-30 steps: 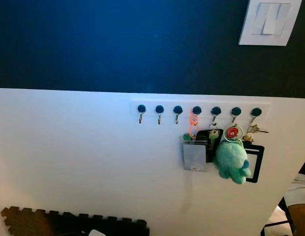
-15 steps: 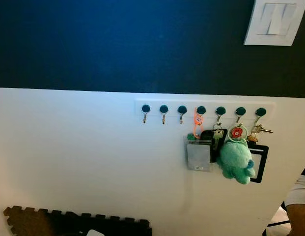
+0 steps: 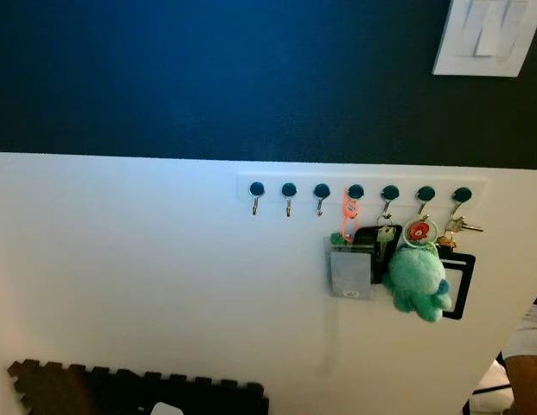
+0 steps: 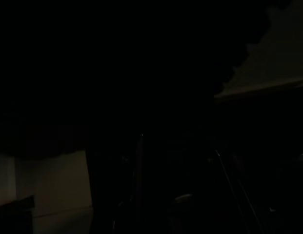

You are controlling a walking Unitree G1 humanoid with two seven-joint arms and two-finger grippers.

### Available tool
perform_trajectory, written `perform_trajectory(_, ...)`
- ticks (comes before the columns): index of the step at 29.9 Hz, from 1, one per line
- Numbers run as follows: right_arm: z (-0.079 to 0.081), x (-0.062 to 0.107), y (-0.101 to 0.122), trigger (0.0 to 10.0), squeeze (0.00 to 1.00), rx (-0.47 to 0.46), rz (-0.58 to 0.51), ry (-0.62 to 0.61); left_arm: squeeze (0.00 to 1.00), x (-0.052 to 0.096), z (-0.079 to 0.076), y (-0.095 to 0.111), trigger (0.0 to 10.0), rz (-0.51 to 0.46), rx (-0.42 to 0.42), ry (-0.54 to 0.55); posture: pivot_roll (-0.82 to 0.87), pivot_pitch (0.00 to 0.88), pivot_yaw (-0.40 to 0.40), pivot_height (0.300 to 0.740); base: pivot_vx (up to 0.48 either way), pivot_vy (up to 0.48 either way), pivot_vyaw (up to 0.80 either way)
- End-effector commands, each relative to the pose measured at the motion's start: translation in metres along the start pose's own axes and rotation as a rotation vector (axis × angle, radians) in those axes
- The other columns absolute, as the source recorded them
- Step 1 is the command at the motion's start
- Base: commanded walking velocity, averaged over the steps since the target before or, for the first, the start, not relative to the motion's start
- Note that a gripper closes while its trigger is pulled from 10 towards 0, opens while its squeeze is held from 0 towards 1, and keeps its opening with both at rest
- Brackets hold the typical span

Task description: Hang keys on a hook

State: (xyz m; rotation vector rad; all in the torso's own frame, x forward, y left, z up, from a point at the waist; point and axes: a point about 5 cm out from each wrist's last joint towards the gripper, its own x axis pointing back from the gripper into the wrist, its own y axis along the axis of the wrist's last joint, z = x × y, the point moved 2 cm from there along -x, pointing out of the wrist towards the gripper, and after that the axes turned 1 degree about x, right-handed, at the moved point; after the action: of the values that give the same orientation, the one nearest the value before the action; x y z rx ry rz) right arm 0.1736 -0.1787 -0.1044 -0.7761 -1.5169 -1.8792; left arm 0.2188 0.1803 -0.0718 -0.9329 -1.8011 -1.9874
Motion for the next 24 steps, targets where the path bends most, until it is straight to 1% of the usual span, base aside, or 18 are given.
perform_trajectory(1,-0.0004,-0.0001,0.0014,10.0,0.0,-0.008,-0.009,-0.004,0.0,-0.0001,-0.0011,-0.0018,10.0,0.009,0.019,-0.001,0.09,0.011,0.0,0.74,-0.304,0.0,0.0)
perform_trajectory(7,0.0003,0.0,0.0008,10.0,0.0,-0.007,-0.008,-0.002,0.0,0.0,0.0006,-0.0004,10.0,0.003,0.033,0.003,0.09,0.009,0.0,0.74,-0.312,0.0,0.0)
perform_trajectory(19,0.0002,0.0001,0.0004,10.0,0.0,-0.004,-0.007,-0.002,0.0,-0.0007,0.0011,0.0022,10.0,-0.002,0.029,0.004,0.09,0.003,0.0,0.74,-0.314,0.0,0.0)
perform_trajectory(24,-0.0006,0.0,0.0014,10.0,0.0,-0.002,-0.008,-0.003,0.0,-0.0022,0.0004,0.0048,10.0,-0.001,0.016,0.0,0.09,0.0,0.002,0.74,0.0,0.0,0.0)
